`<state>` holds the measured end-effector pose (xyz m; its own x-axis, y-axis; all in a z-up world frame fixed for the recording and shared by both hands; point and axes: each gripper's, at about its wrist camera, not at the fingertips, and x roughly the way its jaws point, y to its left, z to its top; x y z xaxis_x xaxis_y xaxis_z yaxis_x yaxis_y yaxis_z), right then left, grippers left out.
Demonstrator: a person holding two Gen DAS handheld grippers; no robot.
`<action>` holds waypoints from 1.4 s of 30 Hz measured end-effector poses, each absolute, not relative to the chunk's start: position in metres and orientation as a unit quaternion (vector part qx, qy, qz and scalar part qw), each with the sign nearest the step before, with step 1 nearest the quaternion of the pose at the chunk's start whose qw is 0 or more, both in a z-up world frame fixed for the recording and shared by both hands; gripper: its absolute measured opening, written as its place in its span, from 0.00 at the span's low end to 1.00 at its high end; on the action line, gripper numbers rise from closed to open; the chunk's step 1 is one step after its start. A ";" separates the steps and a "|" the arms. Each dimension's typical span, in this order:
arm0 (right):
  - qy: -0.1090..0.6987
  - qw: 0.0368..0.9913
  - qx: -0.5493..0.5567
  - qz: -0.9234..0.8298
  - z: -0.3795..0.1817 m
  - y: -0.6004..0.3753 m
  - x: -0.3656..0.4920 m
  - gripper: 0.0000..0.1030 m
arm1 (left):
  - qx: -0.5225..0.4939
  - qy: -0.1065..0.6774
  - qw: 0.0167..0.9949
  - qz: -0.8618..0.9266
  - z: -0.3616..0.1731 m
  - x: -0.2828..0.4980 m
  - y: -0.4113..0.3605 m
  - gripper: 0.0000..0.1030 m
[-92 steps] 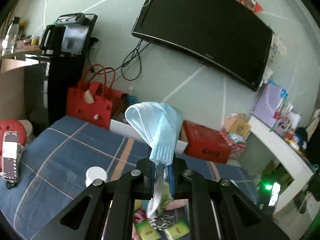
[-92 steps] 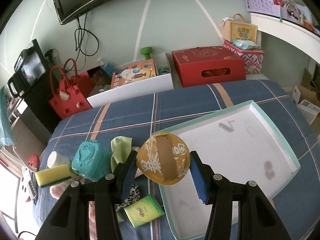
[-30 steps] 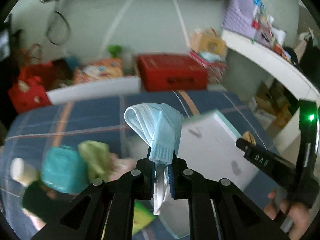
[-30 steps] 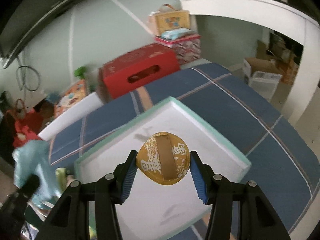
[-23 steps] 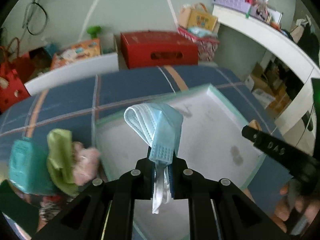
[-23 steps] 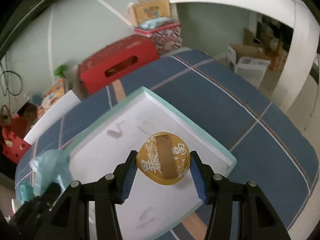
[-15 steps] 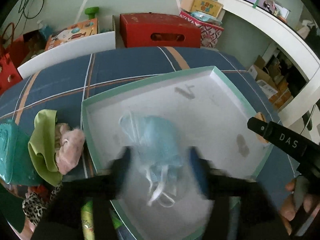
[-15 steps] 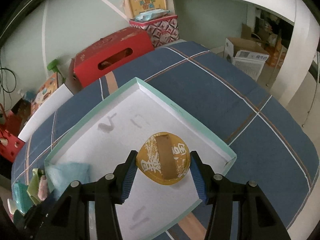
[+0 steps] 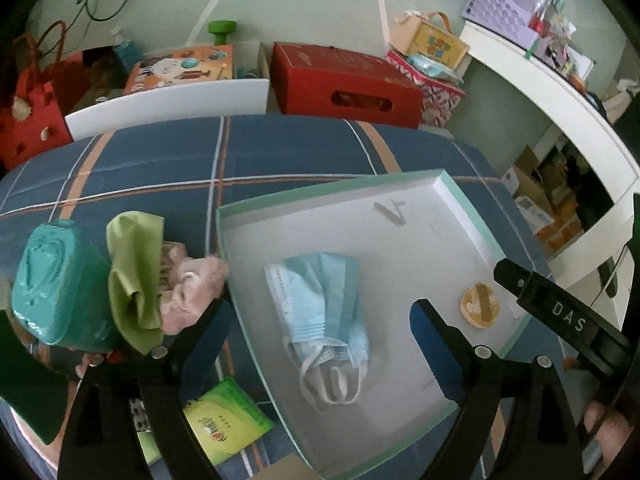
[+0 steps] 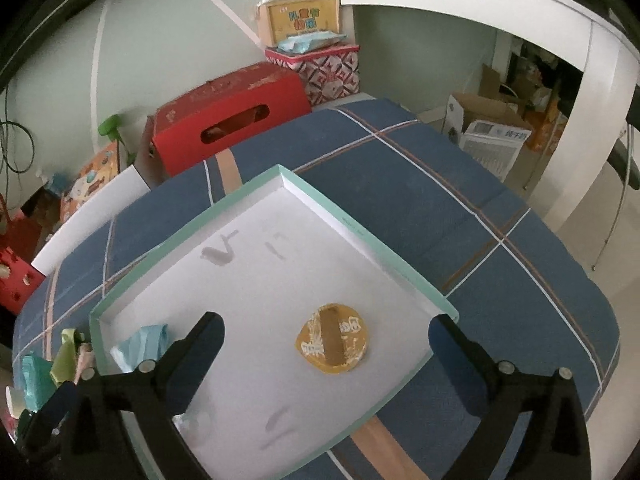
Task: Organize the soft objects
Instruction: 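Carry mask and puff over the white tray and open both tools to drop them, then move both tools back from the tray toward the pile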
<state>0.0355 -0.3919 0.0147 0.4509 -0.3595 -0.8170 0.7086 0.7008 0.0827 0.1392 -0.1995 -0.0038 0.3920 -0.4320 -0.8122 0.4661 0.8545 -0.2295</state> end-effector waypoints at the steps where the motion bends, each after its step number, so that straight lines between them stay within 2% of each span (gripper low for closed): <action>1: 0.410 0.827 0.210 -0.324 0.017 -0.390 0.035 1.00 | 0.011 0.479 0.836 -0.268 -0.002 0.139 -0.196 0.90; 4: 0.400 0.835 0.200 -0.319 0.025 -0.383 0.037 1.00 | -0.008 0.473 0.840 -0.265 0.005 0.140 -0.185 0.95; 21: 0.365 0.891 0.163 -0.216 0.058 -0.295 0.060 1.00 | -0.110 0.433 0.880 -0.164 0.034 0.144 -0.068 0.96; 42: 0.380 0.913 0.145 0.012 0.034 -0.147 0.100 1.00 | -0.159 0.409 0.895 0.077 0.036 0.138 0.126 0.96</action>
<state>0.0999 -0.1467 0.0342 0.7109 0.1318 -0.6908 0.0890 0.9576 0.2742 0.1383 0.1257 0.0362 0.6537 0.0085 -0.7567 -0.2689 0.9373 -0.2218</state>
